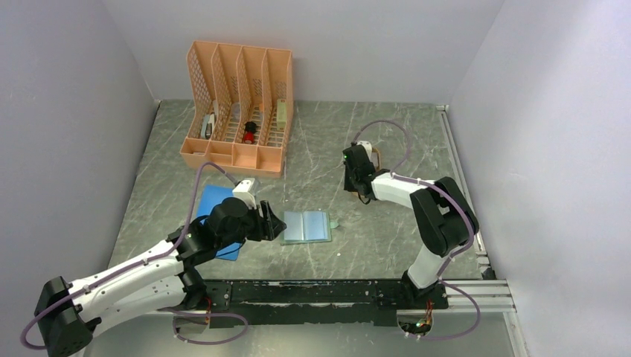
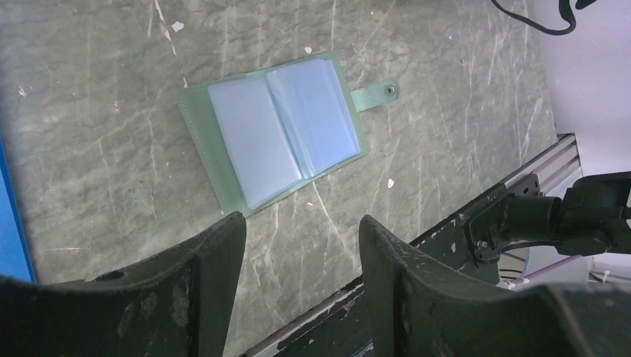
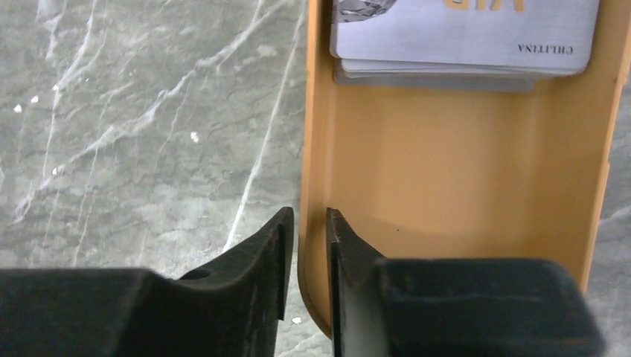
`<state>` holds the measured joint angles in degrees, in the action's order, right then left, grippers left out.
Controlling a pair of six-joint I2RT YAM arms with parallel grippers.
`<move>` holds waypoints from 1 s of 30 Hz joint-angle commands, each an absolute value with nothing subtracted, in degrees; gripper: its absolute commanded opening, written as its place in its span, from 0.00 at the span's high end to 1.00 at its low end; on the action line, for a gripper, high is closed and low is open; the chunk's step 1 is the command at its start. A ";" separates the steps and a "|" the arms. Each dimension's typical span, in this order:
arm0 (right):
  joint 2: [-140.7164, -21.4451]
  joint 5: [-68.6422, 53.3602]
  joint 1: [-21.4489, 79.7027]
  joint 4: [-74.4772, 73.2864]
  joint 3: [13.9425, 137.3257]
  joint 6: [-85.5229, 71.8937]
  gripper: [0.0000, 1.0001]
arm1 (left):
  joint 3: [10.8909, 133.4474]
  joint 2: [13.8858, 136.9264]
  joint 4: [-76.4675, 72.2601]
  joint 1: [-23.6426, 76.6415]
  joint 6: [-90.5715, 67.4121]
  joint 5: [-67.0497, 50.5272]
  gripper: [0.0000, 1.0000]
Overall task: Put the credit cards into the card holder
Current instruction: Move the storage box to the center of the board.
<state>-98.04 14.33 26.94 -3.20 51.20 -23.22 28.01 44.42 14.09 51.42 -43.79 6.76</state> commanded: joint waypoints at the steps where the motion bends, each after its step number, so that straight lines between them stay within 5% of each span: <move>1: -96.86 16.63 30.34 -3.40 49.94 -19.42 0.77 | 27.60 44.99 11.19 51.04 -44.06 5.11 0.38; 10: -96.30 15.73 36.81 -4.43 50.03 -12.92 0.93 | 26.92 46.32 10.19 51.06 -43.96 4.69 0.38; 19: -94.81 19.77 38.13 -10.66 49.13 -14.58 0.93 | 27.40 49.73 8.53 51.06 -42.96 3.74 0.38; 27: -92.74 22.58 36.53 -14.93 49.64 -18.32 0.76 | 27.80 51.77 7.45 51.03 -42.26 3.12 0.38; 30: -91.14 21.59 36.06 -15.40 49.49 -18.88 0.59 | 28.12 52.26 7.40 51.06 -42.00 2.95 0.38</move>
